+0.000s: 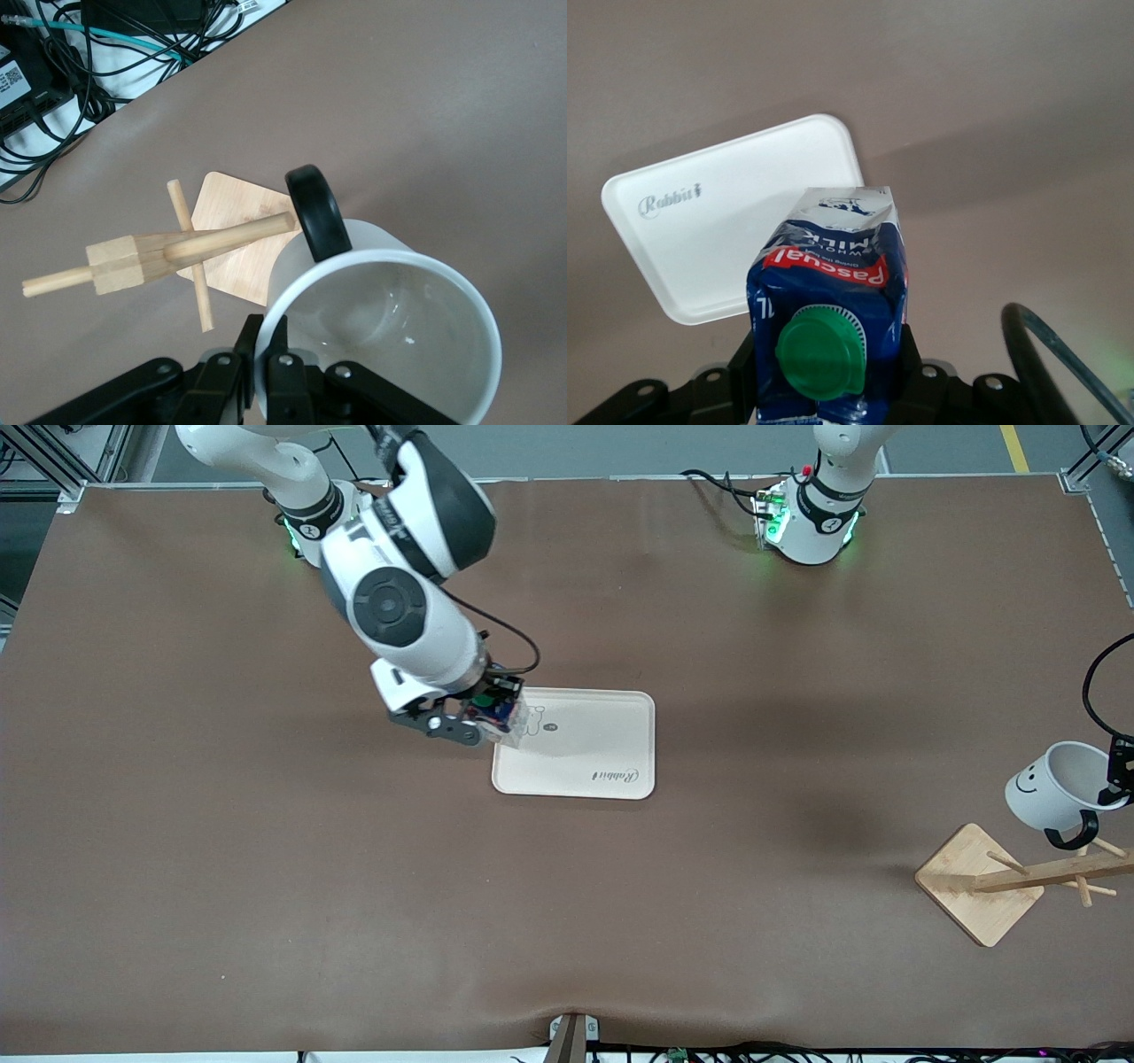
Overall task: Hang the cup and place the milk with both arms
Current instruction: 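Carry the mug toward the wooden stand while the right gripper moves the milk, then hang the mug handle on the stand peg and open the left gripper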
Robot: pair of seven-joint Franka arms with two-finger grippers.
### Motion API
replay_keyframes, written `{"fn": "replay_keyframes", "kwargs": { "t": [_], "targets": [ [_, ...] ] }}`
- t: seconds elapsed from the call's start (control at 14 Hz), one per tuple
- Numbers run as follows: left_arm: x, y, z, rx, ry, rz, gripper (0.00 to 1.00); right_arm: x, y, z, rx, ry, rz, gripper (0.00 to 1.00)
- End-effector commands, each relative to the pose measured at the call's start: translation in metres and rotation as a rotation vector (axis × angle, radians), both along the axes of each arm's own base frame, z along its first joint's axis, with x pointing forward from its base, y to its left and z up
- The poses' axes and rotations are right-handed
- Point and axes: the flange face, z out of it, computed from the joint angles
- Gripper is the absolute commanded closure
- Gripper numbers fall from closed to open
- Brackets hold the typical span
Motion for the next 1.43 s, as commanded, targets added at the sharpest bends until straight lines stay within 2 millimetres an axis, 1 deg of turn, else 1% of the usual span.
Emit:
{"fn": "replay_keyframes", "kwargs": {
  "t": [0.0,0.07,0.21,0.29,0.36,0.43,0.57,0.64,0.71,0.79,0.86,0.93,1.0,1.07,1.14,1.29,1.36],
  "targets": [
    [0.003,0.011,0.001,-0.019,-0.022,-0.013,1.00,0.003,-0.062,0.022,-0.016,-0.028,0.107,1.00],
    [0.003,0.016,0.000,-0.020,-0.024,-0.012,1.00,0.009,-0.093,0.027,-0.001,-0.032,0.120,1.00],
    [0.002,0.025,-0.007,-0.034,-0.017,-0.004,1.00,0.009,-0.148,0.029,0.009,-0.028,0.120,1.00],
    [0.000,0.033,-0.008,-0.045,-0.017,0.010,1.00,0.013,-0.184,0.028,0.023,-0.037,0.131,1.00],
    [0.002,0.034,-0.014,-0.059,-0.012,0.014,1.00,0.017,-0.220,0.026,0.041,-0.038,0.159,1.00],
    [0.001,0.036,-0.015,-0.061,-0.012,0.016,1.00,0.021,-0.254,0.023,0.059,-0.038,0.190,1.00],
    [0.001,0.042,-0.018,-0.062,-0.013,0.015,1.00,0.025,-0.313,0.008,0.088,-0.026,0.229,1.00],
    [0.001,0.043,-0.019,-0.062,-0.014,0.014,1.00,0.026,-0.343,0.001,0.101,-0.038,0.242,1.00],
    [0.001,0.043,-0.019,-0.062,-0.014,0.013,1.00,0.026,-0.369,-0.009,0.109,-0.053,0.257,1.00],
    [0.001,0.044,-0.019,-0.062,-0.015,0.017,0.59,0.024,-0.397,-0.023,0.118,-0.069,0.277,1.00],
    [0.003,0.043,-0.011,-0.060,-0.029,0.014,0.12,0.018,-0.417,-0.039,0.125,-0.071,0.290,1.00],
    [0.004,0.042,-0.009,-0.059,-0.033,0.014,0.00,0.013,-0.435,-0.055,0.107,-0.082,0.313,1.00],
    [0.004,0.037,-0.005,-0.058,-0.035,0.013,0.00,0.009,-0.450,-0.067,0.067,-0.075,0.333,1.00],
    [0.004,0.033,-0.001,-0.057,-0.035,0.009,0.00,0.007,-0.459,-0.070,0.034,-0.059,0.347,1.00],
    [0.004,0.029,0.001,-0.059,-0.033,0.004,0.00,0.006,-0.461,-0.075,0.027,-0.047,0.351,1.00],
    [0.001,0.013,0.013,-0.062,-0.023,-0.010,0.00,0.006,-0.464,-0.079,0.018,-0.036,0.346,1.00],
    [-0.003,0.008,0.020,-0.065,-0.007,0.025,0.00,0.005,-0.470,-0.086,0.016,-0.022,0.339,1.00]
  ]
}}
